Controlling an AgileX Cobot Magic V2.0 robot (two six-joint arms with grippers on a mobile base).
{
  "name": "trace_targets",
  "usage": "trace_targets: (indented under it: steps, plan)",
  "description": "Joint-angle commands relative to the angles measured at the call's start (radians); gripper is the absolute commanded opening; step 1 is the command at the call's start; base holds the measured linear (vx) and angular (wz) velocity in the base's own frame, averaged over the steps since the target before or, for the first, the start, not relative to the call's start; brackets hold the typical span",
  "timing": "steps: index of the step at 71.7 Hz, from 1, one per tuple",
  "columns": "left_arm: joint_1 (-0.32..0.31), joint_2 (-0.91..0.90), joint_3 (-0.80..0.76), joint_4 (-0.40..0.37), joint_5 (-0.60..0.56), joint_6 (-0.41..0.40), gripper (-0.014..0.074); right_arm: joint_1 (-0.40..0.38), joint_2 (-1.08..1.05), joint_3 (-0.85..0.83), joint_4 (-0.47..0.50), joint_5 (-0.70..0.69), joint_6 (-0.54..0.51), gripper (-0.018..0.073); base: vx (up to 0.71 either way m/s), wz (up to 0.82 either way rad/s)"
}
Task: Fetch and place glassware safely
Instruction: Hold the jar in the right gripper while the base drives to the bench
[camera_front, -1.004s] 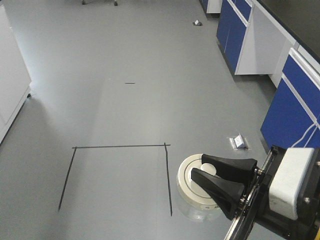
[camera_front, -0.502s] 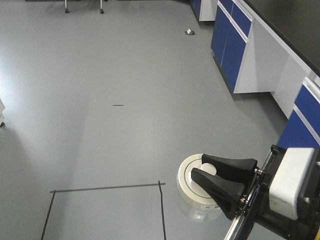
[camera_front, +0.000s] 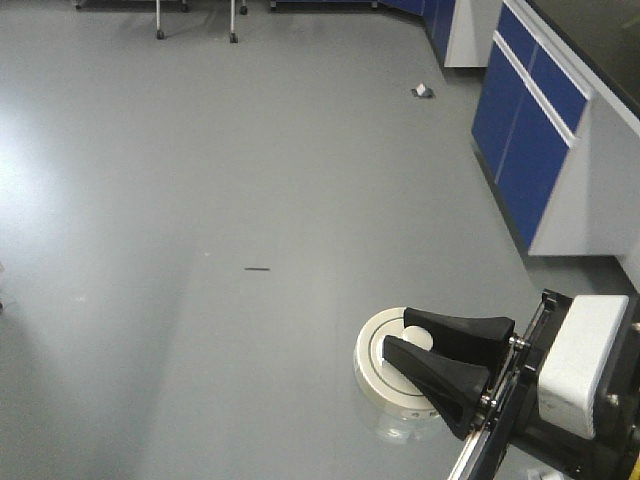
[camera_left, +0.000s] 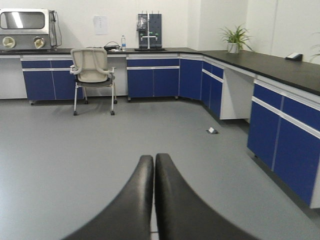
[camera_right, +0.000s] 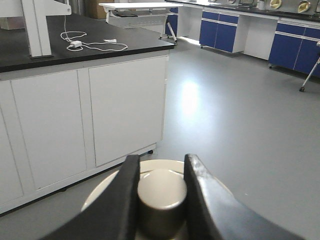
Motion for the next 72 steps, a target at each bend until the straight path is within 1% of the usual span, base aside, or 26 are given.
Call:
trace_targets:
  steps: [1, 17, 52, 72]
  plan:
    - [-0.008, 0.012, -0.026, -0.008, -0.071, -0.006, -0.0007, -0.003, -0.011, -0.034, 0.029, -0.086, -0.006, -0.0001, 0.65, 0.16]
    - [-0.008, 0.012, -0.026, -0.008, -0.071, -0.006, -0.0007, -0.003, -0.011, -0.034, 0.029, -0.087, -0.006, -0.0001, 0.65, 0.09]
    - [-0.008, 0.012, -0.026, -0.008, -0.07, -0.006, -0.0007, -0.003, -0.005, -0.031, 0.028, -0.075, -0.006, -0.0001, 0.71, -0.07]
    - [-0.008, 0.012, -0.026, -0.008, -0.07, -0.006, -0.0007, -0.003, -0.005, -0.031, 0.029, -0.069, -0.006, -0.0001, 0.74, 0.1]
